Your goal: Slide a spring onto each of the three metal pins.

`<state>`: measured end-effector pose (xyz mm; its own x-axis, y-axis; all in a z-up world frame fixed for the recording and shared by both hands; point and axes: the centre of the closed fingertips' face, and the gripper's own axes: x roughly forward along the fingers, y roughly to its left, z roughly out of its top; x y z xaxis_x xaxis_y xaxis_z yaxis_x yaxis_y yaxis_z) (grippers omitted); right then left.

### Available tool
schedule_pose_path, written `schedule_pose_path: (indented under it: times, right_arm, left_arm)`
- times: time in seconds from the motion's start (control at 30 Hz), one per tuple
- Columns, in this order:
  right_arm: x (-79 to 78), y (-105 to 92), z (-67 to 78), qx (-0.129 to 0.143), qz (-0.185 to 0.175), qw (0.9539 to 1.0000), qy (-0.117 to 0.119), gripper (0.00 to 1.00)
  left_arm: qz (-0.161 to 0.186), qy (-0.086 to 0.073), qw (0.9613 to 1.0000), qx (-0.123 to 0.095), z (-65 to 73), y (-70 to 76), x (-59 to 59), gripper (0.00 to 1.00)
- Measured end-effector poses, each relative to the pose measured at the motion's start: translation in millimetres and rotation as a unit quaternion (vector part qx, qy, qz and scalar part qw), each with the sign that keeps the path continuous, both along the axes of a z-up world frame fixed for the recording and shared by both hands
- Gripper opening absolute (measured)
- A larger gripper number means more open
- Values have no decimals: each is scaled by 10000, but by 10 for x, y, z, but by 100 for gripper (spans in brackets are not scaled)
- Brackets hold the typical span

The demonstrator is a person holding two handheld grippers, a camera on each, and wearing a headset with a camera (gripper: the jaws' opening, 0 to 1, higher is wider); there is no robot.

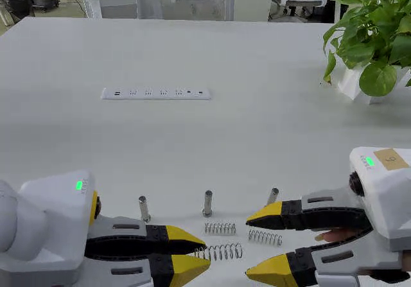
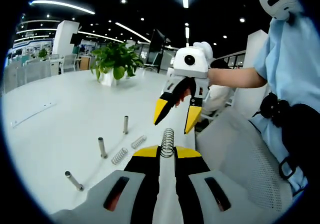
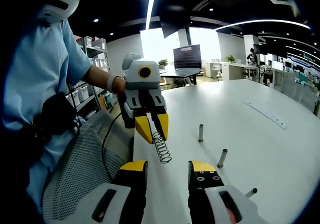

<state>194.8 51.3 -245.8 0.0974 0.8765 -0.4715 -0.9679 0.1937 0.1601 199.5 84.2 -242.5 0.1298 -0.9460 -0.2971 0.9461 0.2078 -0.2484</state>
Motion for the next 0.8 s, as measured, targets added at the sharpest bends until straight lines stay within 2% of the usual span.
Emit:
schedule_pose_path:
  times: [0.07,0.57,0.8]
  right_arm:
    - [-12,19,-5,9,38,10000,5,21]
    - [-83,130,-28,-1,397,9992,35,7]
    - [-96,130,-28,-50,416,9991,22,7]
  left_arm:
    - [5,30,10000,-39,13,-3,-7,7]
    - [-137,166,9997,-127,39,-14,-100,7]
    - [-147,172,9997,-86,12,-10,-107,7]
